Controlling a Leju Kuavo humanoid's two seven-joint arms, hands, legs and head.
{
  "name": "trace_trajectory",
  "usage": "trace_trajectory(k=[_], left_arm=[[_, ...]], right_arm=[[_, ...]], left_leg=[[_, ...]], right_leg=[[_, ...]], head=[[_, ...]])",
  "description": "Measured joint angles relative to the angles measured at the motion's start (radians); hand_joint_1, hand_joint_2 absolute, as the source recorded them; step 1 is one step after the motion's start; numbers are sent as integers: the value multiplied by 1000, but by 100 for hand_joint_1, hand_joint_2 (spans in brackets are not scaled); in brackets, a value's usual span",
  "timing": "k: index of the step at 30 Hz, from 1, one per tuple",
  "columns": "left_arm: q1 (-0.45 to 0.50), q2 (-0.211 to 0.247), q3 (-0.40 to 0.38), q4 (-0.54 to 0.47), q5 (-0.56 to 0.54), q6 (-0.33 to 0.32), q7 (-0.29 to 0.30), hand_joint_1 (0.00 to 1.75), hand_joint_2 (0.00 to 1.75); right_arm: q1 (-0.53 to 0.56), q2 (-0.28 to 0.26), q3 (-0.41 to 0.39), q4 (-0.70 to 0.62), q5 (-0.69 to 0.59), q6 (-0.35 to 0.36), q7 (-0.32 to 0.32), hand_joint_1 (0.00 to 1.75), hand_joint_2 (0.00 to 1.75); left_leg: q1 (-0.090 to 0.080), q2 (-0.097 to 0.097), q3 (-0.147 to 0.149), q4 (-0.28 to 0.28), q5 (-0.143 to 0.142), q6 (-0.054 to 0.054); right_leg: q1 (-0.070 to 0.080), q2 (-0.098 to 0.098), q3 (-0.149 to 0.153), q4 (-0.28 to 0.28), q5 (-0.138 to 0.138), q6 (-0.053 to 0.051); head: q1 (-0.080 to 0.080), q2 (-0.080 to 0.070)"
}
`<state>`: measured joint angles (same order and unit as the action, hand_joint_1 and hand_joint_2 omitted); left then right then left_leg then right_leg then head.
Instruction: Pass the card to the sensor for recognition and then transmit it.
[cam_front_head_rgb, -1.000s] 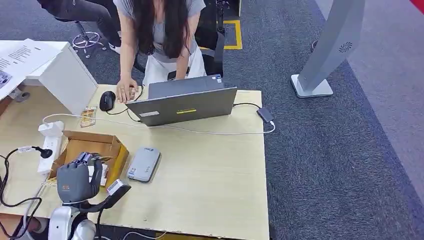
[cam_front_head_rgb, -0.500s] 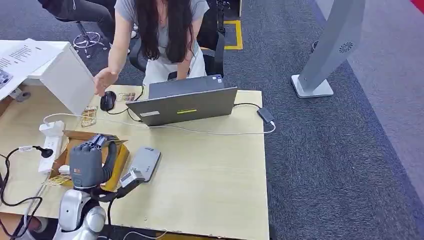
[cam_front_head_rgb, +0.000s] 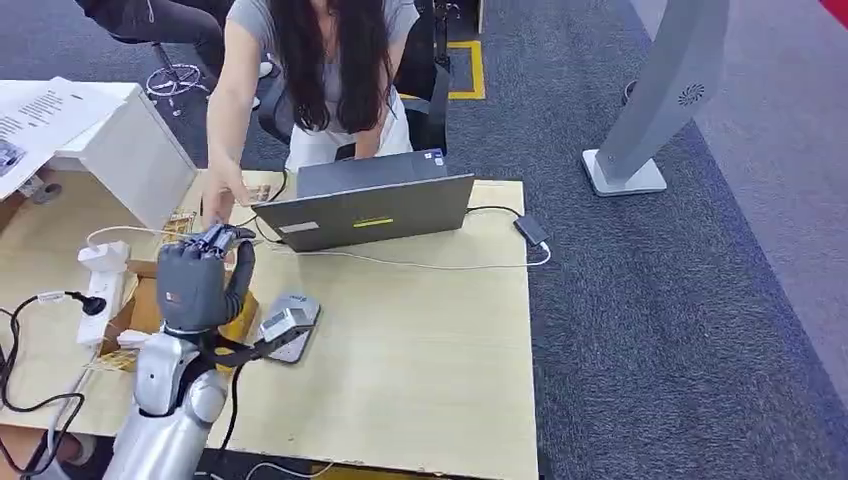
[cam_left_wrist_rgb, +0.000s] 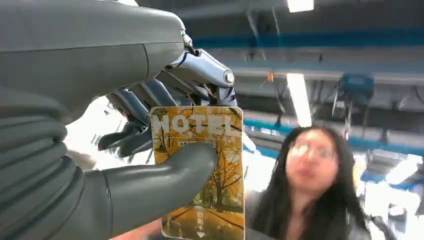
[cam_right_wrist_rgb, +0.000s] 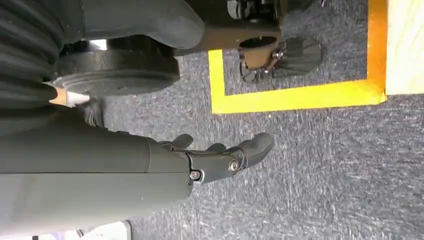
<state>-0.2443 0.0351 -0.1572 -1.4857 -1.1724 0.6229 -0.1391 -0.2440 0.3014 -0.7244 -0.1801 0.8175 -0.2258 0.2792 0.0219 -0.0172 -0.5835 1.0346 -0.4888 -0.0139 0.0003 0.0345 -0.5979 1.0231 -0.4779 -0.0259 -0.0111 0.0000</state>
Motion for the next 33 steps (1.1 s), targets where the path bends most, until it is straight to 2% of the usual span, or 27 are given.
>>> trace_trajectory(k=[5, 7, 11, 16, 26, 27, 33], left_arm=[[-286, -14, -34, 180, -118, -10, 118, 175, 175], [-386, -24, -39, 267, -143, -12, 142, 175, 175], [-502, -34, -47, 382, -169, -11, 165, 175, 175], [-561, -48, -49, 460, -175, -9, 171, 175, 175], [-586, -49, -49, 544, -164, 10, 159, 175, 175], [-586, -49, -49, 548, -161, 10, 159, 0, 175], [-586, -49, -49, 574, -161, 12, 160, 0, 175]], right_arm=[[-1, 3, 9, -5, 30, 20, 12, 0, 175], [-1, 3, 14, -6, 35, 27, 14, 0, 175], [0, 4, 21, -7, 42, 37, 14, 0, 175], [0, 4, 25, -7, 42, 43, 15, 0, 175], [0, 4, 26, -7, 44, 48, 15, 0, 175], [0, 4, 26, -7, 44, 48, 15, 0, 175], [0, 4, 26, -7, 44, 48, 16, 0, 175]], left_leg=[[1, 5, 2, 0, 1, -1], [1, 8, 3, 0, 1, -1], [3, 14, 5, 0, 1, -1], [3, 16, 7, -3, 0, -1], [5, 16, 8, -5, 1, -1], [5, 16, 8, -5, 1, -1], [5, 16, 8, -5, 1, -1]], right_leg=[[1, 6, 0, 0, 4, -3], [1, 10, 0, 0, 5, -5], [2, 16, -1, 0, 5, -5], [2, 19, -1, 0, 5, -6], [4, 19, -1, 1, 5, -6], [4, 19, -1, 1, 5, -6], [4, 19, -1, 1, 5, -6]], head=[[0, 0], [0, 0], [-1, 0], [0, 0], [0, 0], [0, 0], [-1, 0]])
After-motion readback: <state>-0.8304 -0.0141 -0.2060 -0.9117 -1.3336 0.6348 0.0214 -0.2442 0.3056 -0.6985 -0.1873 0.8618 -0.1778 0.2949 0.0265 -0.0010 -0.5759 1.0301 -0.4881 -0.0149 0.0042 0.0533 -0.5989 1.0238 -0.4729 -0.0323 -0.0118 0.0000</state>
